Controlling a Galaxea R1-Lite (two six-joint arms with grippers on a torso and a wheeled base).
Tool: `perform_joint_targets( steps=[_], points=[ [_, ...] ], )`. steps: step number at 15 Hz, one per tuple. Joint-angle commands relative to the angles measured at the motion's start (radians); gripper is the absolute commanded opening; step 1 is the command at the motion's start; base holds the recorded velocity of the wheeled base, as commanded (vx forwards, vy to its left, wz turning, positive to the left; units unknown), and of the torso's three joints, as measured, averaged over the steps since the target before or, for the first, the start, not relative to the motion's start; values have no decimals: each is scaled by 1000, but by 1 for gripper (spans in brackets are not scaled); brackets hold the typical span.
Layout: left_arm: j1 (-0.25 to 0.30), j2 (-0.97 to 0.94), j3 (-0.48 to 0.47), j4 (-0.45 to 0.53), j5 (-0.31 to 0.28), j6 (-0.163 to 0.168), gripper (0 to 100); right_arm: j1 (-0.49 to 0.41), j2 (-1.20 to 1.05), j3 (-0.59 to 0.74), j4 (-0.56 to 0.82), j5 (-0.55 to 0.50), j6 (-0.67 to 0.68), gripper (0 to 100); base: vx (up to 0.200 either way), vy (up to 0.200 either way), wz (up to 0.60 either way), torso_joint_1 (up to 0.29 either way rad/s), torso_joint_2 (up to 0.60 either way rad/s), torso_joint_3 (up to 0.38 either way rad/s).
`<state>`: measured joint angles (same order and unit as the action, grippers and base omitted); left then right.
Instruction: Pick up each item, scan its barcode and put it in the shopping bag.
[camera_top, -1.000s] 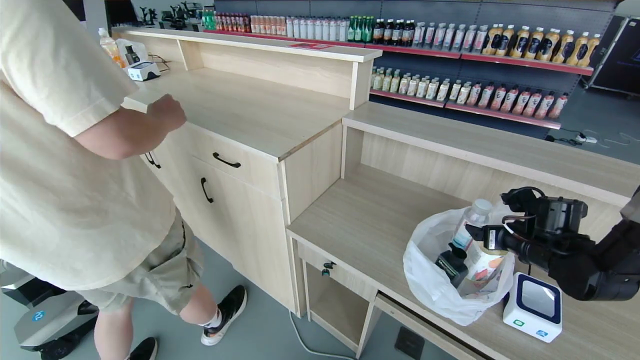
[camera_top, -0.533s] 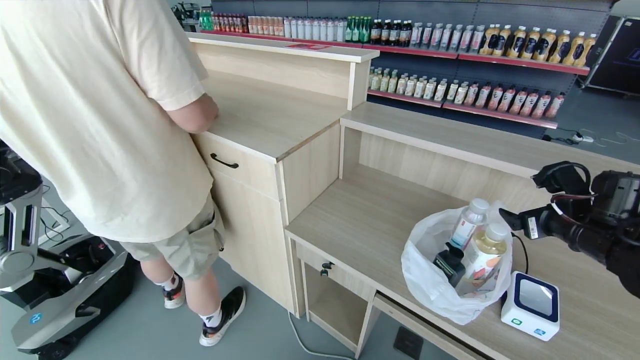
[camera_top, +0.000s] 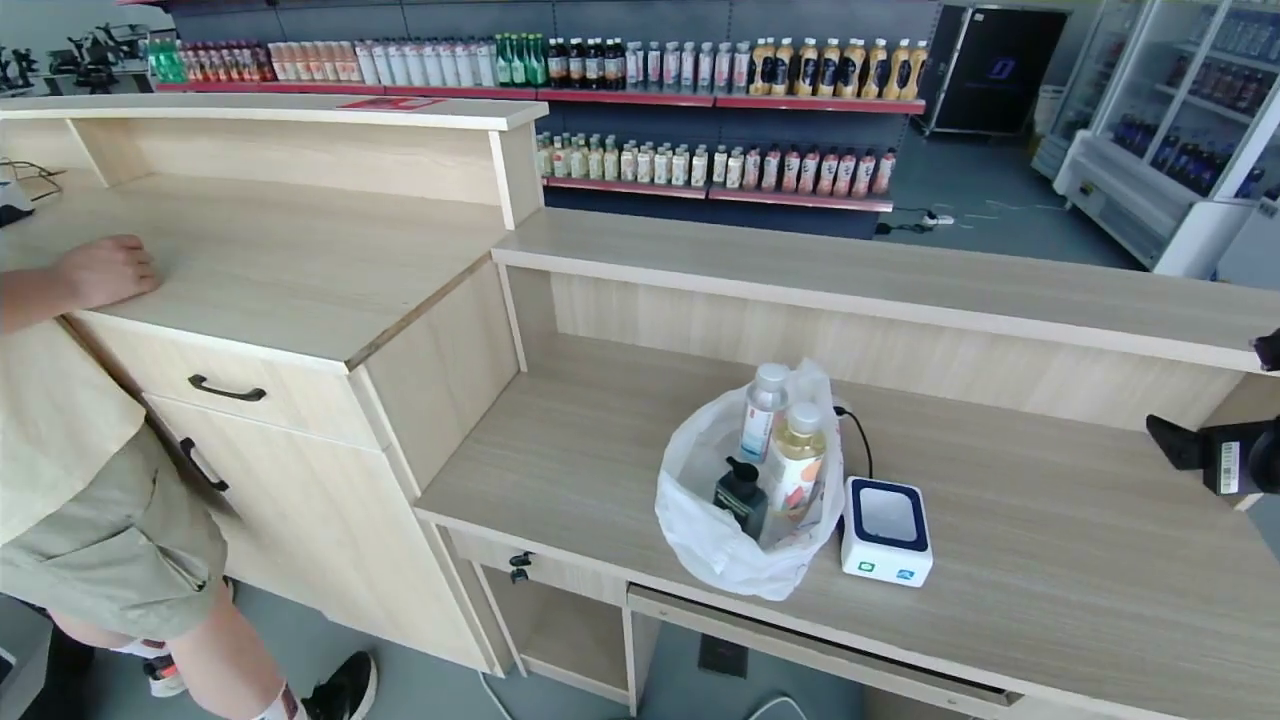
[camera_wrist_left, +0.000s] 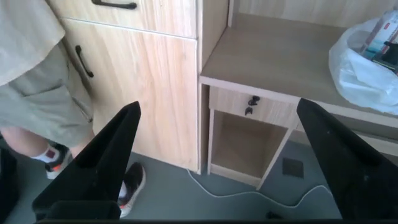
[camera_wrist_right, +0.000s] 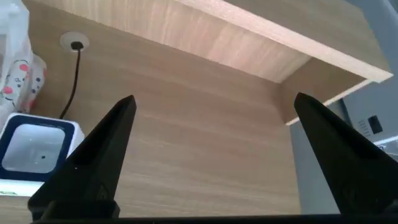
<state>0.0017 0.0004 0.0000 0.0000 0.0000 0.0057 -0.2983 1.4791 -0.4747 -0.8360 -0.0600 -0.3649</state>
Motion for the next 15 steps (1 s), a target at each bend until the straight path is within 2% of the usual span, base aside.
perform_joint_targets(
  steps=[1, 3, 5, 7, 8, 9, 11, 12, 15],
  points=[
    [0, 0, 0, 0, 0, 0, 100, -8, -168, 80, 86, -1, 44, 100, 0, 0, -600, 2, 2, 2],
    [0, 0, 0, 0, 0, 0, 100, 28, -281, 130, 187, -14, 100, 100, 0, 0, -600, 2, 0, 5],
    [0, 0, 0, 0, 0, 0, 100, 30, -376, 240, 190, -7, 218, 100, 0, 0, 0, 0, 0, 0],
    [0, 0, 0, 0, 0, 0, 100, 44, -504, 389, 167, -7, 259, 100, 0, 0, 0, 0, 0, 0],
    [0, 0, 0, 0, 0, 0, 100, 87, -573, 462, 156, -7, 262, 100, 0, 0, 0, 0, 0, 0],
    [0, 0, 0, 0, 0, 0, 100, 146, -677, 475, 187, -15, 267, 100, 0, 0, 0, 0, 0, 0],
    [0, 0, 0, 0, 0, 0, 100, 197, -867, 475, 347, -17, 281, 100, 0, 0, 0, 0, 0, 0],
    [0, 0, 0, 0, 0, 0, 100, 199, -873, 475, 353, -17, 281, 100, 0, 0, 0, 0, 0, 0],
    [0, 0, 0, 0, 0, 0, 100, 211, -1271, 475, 726, -12, 285, 100, 0, 0, 0, 0, 0, 0]
  ],
)
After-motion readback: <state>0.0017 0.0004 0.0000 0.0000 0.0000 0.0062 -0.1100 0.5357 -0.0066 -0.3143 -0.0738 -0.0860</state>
